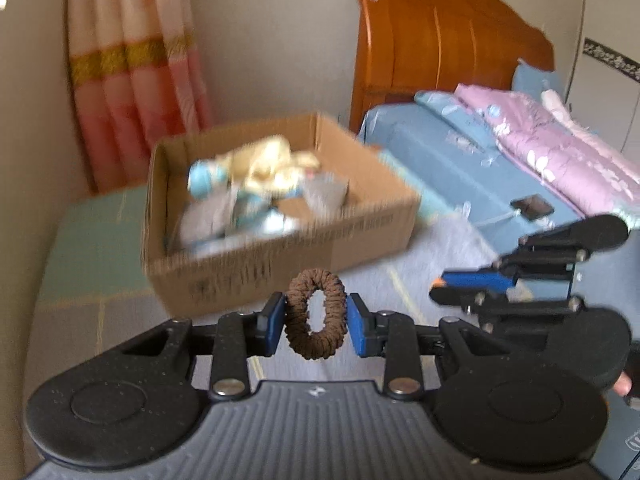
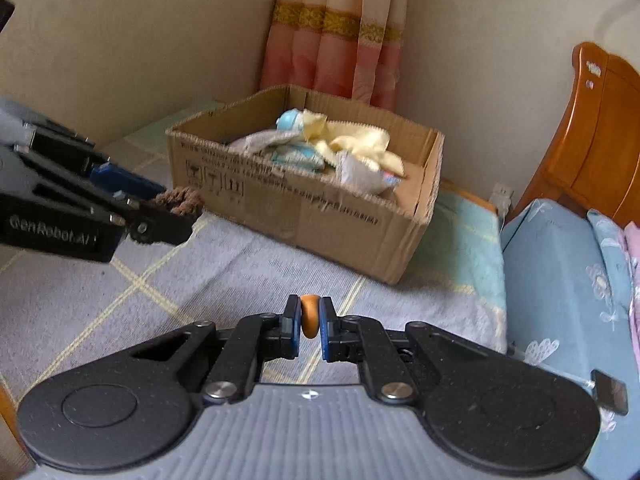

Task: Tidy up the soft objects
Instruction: 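Carry the scrunchie and orange piece into the box and open both grippers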

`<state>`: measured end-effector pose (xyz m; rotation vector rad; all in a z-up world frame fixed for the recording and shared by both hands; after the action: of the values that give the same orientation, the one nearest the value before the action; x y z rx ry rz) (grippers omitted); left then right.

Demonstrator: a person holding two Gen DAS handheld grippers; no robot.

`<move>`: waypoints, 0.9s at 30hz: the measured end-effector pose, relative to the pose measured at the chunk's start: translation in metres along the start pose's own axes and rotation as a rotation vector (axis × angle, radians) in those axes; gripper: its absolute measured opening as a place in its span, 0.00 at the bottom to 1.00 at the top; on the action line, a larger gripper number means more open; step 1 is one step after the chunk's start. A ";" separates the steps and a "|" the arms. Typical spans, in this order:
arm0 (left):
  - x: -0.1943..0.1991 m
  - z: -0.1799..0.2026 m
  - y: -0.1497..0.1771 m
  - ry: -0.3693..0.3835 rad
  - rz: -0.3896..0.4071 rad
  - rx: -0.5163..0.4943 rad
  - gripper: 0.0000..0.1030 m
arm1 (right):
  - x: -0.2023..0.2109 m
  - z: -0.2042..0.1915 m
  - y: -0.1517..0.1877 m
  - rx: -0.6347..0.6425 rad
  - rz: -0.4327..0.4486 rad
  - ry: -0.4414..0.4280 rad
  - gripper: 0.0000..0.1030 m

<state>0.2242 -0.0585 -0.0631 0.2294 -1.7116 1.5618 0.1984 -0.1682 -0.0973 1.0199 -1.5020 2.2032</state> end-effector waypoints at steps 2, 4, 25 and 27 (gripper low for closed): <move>0.000 0.001 -0.020 -0.004 0.039 -0.028 0.31 | 0.003 0.005 -0.007 0.004 0.020 0.008 0.11; -0.004 0.001 -0.040 -0.008 0.072 -0.048 0.31 | 0.005 0.011 -0.014 0.009 0.035 0.017 0.11; 0.004 -0.034 -0.040 -0.222 0.158 0.049 1.00 | -0.024 0.075 -0.096 -0.037 0.132 0.059 0.11; 0.010 -0.036 -0.035 -0.230 0.157 0.064 1.00 | -0.039 0.083 -0.108 -0.050 0.120 0.050 0.11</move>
<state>0.2533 -0.0303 -0.0326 0.3248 -1.8957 1.7631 0.3220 -0.1919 -0.0318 0.8747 -1.6265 2.2413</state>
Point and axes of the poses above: each gripper's, at about its wrist camera, not at the fingertips, and x roughly against the way its jaws point, z to its right, y to its underside, the point moved 10 cm from there along -x, roughly the way its jaws point, and after that the axes turned 3 degrees about x, right-handed, at the moved point
